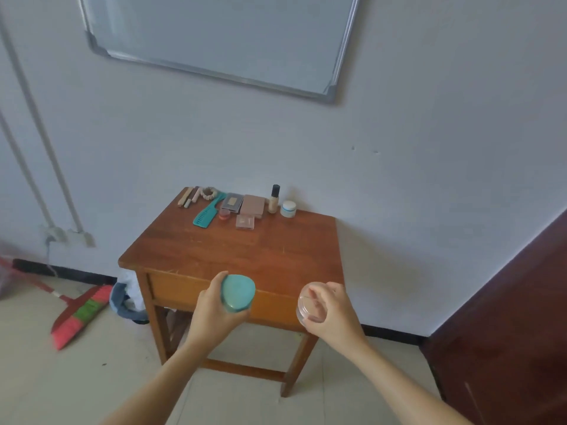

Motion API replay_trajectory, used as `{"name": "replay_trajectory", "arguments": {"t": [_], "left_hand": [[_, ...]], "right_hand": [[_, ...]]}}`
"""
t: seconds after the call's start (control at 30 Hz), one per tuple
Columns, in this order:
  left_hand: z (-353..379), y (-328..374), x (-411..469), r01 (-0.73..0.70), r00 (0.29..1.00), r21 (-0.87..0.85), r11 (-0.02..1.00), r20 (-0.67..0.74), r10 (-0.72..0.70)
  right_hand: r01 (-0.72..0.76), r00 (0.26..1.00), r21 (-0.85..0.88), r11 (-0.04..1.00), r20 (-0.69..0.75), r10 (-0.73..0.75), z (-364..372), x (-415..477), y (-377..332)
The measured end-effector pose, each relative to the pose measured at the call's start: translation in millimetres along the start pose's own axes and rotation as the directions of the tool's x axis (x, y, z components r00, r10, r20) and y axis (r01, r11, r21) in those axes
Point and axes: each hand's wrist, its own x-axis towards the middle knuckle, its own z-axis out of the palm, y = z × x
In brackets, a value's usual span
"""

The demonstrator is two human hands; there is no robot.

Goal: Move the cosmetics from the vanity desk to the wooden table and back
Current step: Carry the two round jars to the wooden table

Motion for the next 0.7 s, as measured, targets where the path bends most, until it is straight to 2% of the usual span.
{"name": "replay_trajectory", "arguments": {"t": [0.23,0.37,0.7], "left_hand": [[73.0,4.2,79.9,0.011,0.992,0.023,1.000,0.123,-0.013],[117.8,24.9,139.3,0.017,0.992,0.026,1.000,0.128,-0.020],[201.3,47.5,247.7,0.105,0.981,0.129,0.986,0.148,-0.124]], "right_hand": [[-0.059,0.998,-0.037,0.998,0.030,0.060,12.9,52.1,79.6],[-0.074,0.997,-0.058,0.996,-0.030,0.073,0.0,111.4,128.8],[-0.128,0.991,0.004,0.992,0.045,0.128,10.8,219.8,202.2]]}}
